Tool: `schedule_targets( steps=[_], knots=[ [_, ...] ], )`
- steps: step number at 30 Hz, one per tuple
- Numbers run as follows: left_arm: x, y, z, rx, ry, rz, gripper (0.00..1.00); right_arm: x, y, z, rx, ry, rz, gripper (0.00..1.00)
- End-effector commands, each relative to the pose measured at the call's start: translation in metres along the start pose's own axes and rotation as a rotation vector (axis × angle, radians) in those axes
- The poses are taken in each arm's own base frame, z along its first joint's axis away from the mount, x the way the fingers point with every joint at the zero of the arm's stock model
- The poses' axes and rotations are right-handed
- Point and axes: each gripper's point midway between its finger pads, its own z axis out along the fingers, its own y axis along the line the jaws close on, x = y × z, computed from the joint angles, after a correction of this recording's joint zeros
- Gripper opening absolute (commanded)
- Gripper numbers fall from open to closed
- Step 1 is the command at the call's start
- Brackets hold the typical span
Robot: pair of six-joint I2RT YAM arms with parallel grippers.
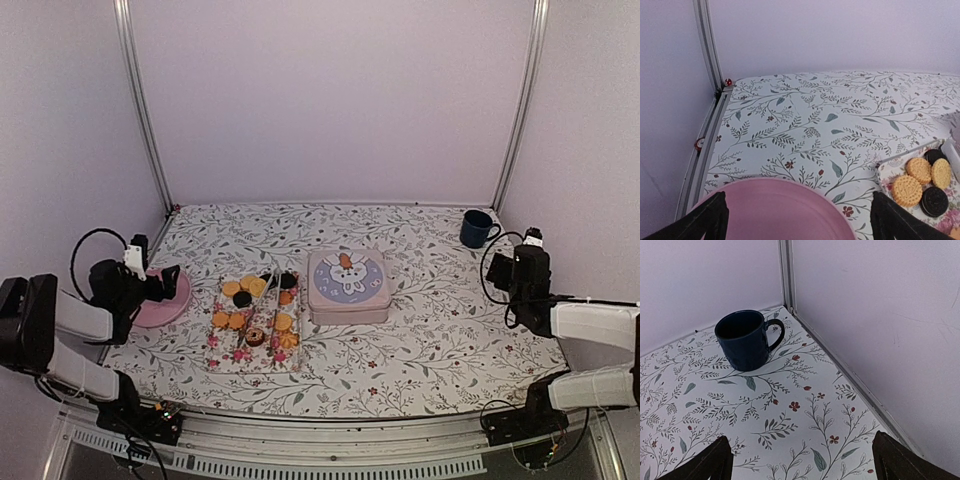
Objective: Pack the cookies
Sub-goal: Reset both arms
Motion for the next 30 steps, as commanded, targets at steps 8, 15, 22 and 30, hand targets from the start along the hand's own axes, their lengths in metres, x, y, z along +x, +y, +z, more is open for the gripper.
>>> schedule_targets(
  steps=[8, 15, 22, 30],
  knots=[
    [-0.053, 0.001, 0.051, -0.051, -0.076, 0.050, 0.99, -0.021, -0.015, -0.006, -0.072, -0.254, 0.062, 0.99],
    [-0.057, -0.011, 0.054, -0.061, -0.139, 0.059, 0.99, -0.034, -0.006, -0.008, -0.142, -0.334, 0.071, 0.99],
    [-0.052, -0.017, 0.018, -0.089, -0.263, 0.074, 1.00, -0.044, 0.007, -0.002, -0.217, -0.385, 0.038, 0.99],
    [-0.053, -0.009, 0.026, -0.132, -0.244, 0.063, 0.99, -0.031, 0.014, -0.004, -0.299, -0.468, -0.048, 0.99]
  ],
)
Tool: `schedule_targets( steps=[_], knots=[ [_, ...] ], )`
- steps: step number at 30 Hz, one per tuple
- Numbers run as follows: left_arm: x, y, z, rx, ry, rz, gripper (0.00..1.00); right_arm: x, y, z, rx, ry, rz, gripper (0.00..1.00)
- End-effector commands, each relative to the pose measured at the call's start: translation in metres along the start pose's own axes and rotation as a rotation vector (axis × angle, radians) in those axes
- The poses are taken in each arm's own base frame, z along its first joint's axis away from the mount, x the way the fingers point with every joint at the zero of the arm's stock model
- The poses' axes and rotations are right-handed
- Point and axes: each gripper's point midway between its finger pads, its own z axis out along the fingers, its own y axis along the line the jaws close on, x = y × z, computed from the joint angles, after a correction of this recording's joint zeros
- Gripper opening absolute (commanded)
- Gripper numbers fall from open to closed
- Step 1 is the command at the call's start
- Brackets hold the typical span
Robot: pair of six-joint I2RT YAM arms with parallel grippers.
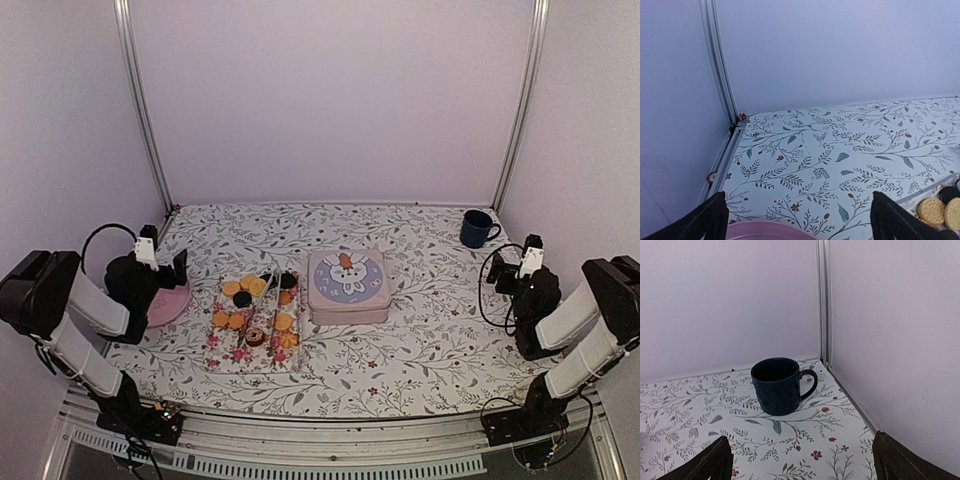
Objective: Pack the cookies
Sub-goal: Reset both arms
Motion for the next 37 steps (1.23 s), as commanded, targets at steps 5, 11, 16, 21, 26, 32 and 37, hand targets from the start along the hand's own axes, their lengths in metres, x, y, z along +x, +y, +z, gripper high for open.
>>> schedule_targets(
  steps=[5, 11, 16, 21, 26, 32, 37],
  knots=[
    [-0.019, 0.002, -0.004, -0.019, -0.086, 0.006, 0.99, -0.002, 0.008, 0.023, -0.035, 0.001, -0.035, 0.99],
    [-0.042, -0.009, -0.070, 0.030, -0.303, 0.037, 1.00, -0.003, 0.008, 0.021, -0.041, -0.006, -0.033, 0.99],
    [-0.042, -0.028, -0.066, 0.130, -0.310, 0.100, 0.99, -0.003, 0.008, 0.021, -0.043, -0.006, -0.032, 0.99],
    [-0.043, -0.039, -0.069, 0.184, -0.322, 0.136, 0.99, -0.003, 0.008, 0.021, -0.044, -0.006, -0.032, 0.99],
    [-0.041, -0.040, -0.072, 0.190, -0.318, 0.135, 0.99, -0.003, 0.008, 0.021, -0.044, -0.008, -0.031, 0.99],
    [-0.041, -0.040, -0.073, 0.192, -0.319, 0.136, 0.99, -0.003, 0.009, 0.020, -0.049, -0.015, -0.030, 0.99],
    [-0.041, -0.040, -0.073, 0.192, -0.319, 0.135, 0.99, -0.004, 0.009, 0.020, -0.048, -0.016, -0.030, 0.99]
  ],
)
